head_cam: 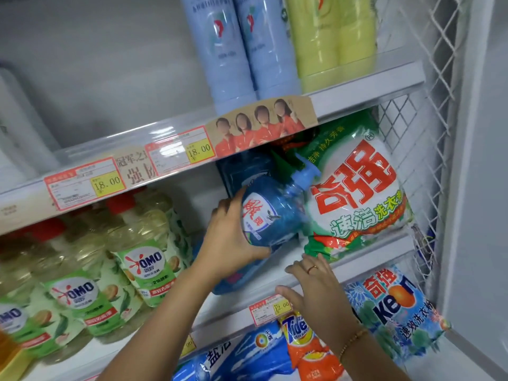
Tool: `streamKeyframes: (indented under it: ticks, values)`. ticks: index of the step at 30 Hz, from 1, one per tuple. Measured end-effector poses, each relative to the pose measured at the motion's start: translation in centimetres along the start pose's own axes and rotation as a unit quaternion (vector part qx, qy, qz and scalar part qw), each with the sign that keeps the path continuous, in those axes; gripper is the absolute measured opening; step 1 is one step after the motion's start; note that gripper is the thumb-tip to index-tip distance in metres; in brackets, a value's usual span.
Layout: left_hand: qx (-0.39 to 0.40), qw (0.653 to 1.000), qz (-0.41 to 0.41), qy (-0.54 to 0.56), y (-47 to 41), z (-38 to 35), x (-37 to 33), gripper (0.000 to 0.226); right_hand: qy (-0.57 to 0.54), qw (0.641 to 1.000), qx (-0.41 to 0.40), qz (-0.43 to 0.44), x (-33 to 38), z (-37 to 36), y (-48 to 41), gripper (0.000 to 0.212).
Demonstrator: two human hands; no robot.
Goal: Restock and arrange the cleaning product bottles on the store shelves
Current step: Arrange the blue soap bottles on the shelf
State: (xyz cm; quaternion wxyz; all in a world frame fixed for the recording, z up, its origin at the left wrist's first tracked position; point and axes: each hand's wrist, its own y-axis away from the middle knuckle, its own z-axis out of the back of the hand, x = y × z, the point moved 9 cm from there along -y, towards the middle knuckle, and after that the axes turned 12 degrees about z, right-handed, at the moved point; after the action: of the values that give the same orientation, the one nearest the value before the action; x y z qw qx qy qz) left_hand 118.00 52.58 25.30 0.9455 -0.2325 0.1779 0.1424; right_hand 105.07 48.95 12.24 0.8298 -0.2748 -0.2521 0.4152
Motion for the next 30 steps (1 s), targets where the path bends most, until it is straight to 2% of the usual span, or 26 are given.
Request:
streamKeyframes:
  ticks: [4, 6, 9, 13, 16, 19, 23, 30]
  values:
    - [-0.101, 0.987, 0.098, 0.080, 1.0, 1.9, 2.7, 0.114, 0.007, 1.000, 0.012, -0.002, 0.1, 0.1, 0.0, 0.070]
    - [-0.129, 0.975, 0.148, 0.106, 1.2, 2.2, 4.3, 0.109, 0.014, 1.000, 0.014, -0.002, 0.2, 0.3, 0.0, 0.065]
    - [-0.168, 0.958, 0.187, 0.137, 1.8, 2.4, 5.3, 0.113, -0.001, 1.000, 0.022, -0.008, 0.2, 0.1, 0.1, 0.069]
    - [-0.251, 0.910, 0.267, 0.194, 3.4, 2.1, 6.6, 0.119, -0.021, 0.999, 0.028, -0.015, 0.0, -0.4, 0.2, 0.073]
    - [-0.290, 0.879, 0.292, 0.241, 4.2, 1.3, 6.8, 0.130, -0.018, 0.999, 0.033, -0.009, -0.1, -0.9, 0.2, 0.072]
    - [-0.278, 0.880, 0.290, 0.255, 4.8, 0.3, 6.3, 0.132, -0.046, 0.998, 0.044, -0.013, -0.2, -1.2, 0.3, 0.071]
    - [-0.205, 0.886, 0.325, 0.259, 6.9, -2.7, 8.1, 0.122, -0.063, 0.997, 0.043, -0.017, -0.1, -0.9, 0.3, 0.070]
    - [-0.162, 0.862, 0.395, 0.273, 5.3, -4.6, 9.5, 0.120, -0.061, 0.997, 0.053, -0.019, 0.0, -0.8, 0.2, 0.068]
